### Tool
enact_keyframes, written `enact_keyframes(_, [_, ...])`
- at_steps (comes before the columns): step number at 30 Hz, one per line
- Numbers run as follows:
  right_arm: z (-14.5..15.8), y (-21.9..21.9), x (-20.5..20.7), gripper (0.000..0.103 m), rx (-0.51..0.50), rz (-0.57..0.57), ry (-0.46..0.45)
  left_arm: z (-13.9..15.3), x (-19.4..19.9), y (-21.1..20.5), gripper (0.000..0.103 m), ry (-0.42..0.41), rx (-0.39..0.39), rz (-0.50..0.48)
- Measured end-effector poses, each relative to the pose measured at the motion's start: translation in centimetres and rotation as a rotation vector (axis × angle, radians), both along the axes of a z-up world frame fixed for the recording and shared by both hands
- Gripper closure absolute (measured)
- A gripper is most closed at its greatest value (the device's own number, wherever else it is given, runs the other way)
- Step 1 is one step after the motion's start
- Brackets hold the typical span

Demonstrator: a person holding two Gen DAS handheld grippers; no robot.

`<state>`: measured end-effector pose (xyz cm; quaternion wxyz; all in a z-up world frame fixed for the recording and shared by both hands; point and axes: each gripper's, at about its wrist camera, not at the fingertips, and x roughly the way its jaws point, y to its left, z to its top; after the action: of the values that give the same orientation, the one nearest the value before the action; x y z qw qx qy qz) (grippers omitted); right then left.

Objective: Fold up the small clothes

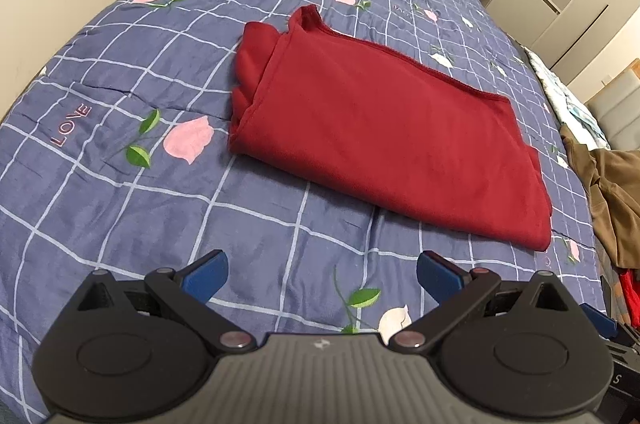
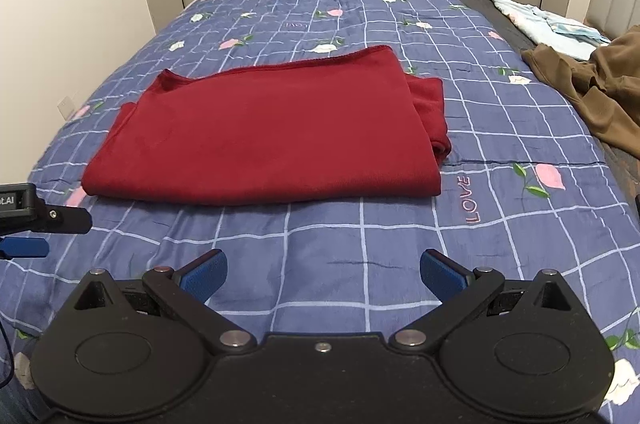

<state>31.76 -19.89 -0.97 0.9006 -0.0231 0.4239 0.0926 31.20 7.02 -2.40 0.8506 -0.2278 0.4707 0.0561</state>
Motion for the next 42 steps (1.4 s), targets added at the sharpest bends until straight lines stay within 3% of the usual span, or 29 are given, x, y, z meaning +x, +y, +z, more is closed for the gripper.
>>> enact_keyframes(3, [-0.2,0.4,0.9,0.001,-0.041,-0.024,-0.001,-0.3,0.2,-0.1,0.001,-0.022,0.010,0.002])
enact_keyframes(9, [-0.5,0.5,3.2,0.001,-0.025,-0.041,0.010,-0.7,1.4,0.0,0.001,-0.052,0.038,0.023])
enact_keyframes(19, [-1.1,1.5,7.6,0.001,-0.019,-0.016,-0.004,-2.6,3.8,0.8,0.001,-0.073,0.005,0.117])
enact_keyframes(25, [-1.2,2.5,10.3,0.001,0.000,0.047,-0.059,-3.8,5.0,1.3,0.001,-0.090,-0.005,0.187])
enact_keyframes(33, [-2.3,5.7,14.5,0.001,-0.067,0.180,-0.233,-4.4,6.7,1.8,0.001,-0.115,-0.005,0.224])
enact_keyframes(42, [-5.6,7.5,17.0,0.001,-0.142,0.231,-0.237,-5.3,7.4,2.8,0.001,-0.092,-0.013,0.259])
